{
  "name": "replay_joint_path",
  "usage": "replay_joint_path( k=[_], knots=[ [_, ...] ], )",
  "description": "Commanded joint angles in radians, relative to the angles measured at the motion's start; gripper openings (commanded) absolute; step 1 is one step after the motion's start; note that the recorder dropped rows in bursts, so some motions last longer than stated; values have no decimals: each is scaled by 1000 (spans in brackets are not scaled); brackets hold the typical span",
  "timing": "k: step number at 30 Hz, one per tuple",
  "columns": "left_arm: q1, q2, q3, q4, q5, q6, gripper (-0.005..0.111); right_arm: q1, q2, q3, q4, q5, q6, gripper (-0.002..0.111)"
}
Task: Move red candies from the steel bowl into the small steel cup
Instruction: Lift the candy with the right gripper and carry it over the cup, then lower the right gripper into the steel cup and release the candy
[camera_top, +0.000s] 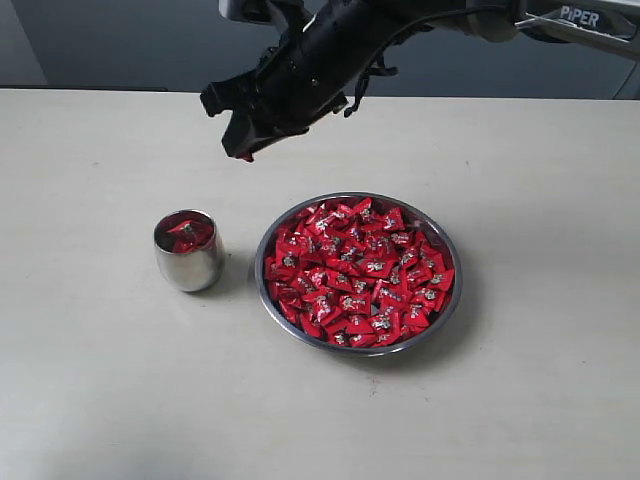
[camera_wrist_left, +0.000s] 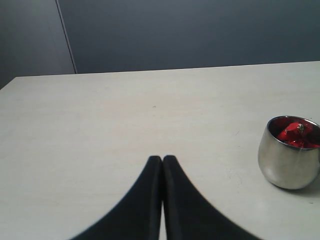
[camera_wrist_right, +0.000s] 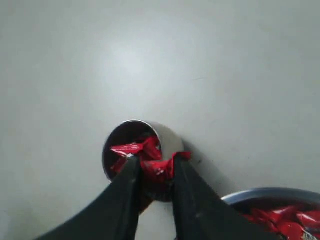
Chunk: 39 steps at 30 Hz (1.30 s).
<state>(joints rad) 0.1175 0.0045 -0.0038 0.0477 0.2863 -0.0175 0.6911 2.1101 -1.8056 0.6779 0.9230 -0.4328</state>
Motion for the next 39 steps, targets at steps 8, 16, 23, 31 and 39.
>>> replay_joint_path(
  k=[8,16,23,31,39],
  knots=[
    [1,-4,4,-3,-2,-2,0,99,-6,-5,-95,-91,-120,19],
    [1,-4,4,-3,-2,-2,0,114,-6,-5,-120,-126,-140,19],
    [1,-4,4,-3,-2,-2,0,136,37,-41,-125,-134,-126,19],
    [1,-4,4,-3,-2,-2,0,166,100,-155,-172,-85,-116,19],
    [1,-4,4,-3,-2,-2,0,202,120,-165,-266,-24,-77,19]
  ],
)
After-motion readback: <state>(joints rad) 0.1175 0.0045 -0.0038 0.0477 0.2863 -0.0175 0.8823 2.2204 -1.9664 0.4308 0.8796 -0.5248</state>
